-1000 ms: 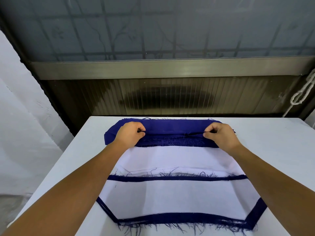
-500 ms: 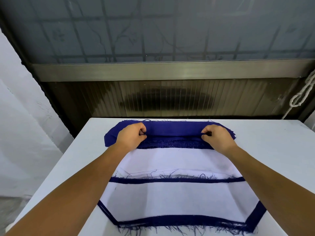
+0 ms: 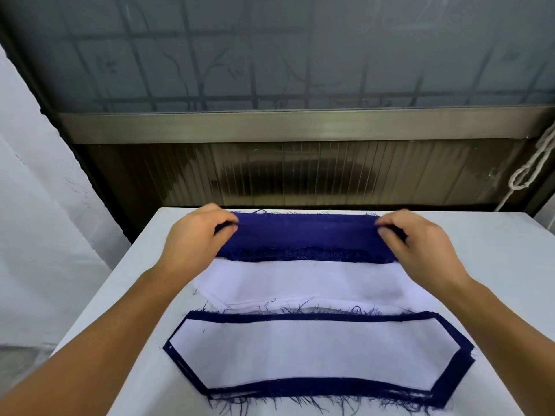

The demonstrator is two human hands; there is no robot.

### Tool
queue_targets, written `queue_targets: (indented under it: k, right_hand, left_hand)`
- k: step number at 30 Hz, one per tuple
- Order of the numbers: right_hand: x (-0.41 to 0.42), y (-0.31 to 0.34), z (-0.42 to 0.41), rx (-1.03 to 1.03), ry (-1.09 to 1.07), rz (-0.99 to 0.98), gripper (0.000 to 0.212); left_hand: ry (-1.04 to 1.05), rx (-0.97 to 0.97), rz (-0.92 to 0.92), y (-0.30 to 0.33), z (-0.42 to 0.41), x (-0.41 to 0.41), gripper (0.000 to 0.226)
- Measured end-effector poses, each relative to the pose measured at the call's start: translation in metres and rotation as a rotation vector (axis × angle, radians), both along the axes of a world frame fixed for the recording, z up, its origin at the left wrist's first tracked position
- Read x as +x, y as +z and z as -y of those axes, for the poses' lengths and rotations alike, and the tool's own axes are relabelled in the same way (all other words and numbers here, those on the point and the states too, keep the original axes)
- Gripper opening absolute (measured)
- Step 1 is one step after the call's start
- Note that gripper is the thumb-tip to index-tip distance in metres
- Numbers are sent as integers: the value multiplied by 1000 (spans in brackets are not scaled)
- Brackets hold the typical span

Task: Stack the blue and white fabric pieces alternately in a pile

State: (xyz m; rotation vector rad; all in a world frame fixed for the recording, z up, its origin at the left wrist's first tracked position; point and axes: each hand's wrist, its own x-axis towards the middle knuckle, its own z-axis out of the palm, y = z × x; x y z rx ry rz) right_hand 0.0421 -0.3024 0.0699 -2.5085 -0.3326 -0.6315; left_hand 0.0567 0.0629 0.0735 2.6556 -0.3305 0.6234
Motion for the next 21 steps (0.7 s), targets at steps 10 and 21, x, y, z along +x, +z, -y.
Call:
queue_targets:
  k: [10, 21]
  right_hand:
    - [-65, -7, 24, 68, 234, -837, 16]
    - [-102, -38, 30, -161, 142, 228, 27]
  left_hand:
    - [-389, -69, -913, -3, -12, -67, 13]
    - [-272, 49, 124, -28, -17, -108, 22]
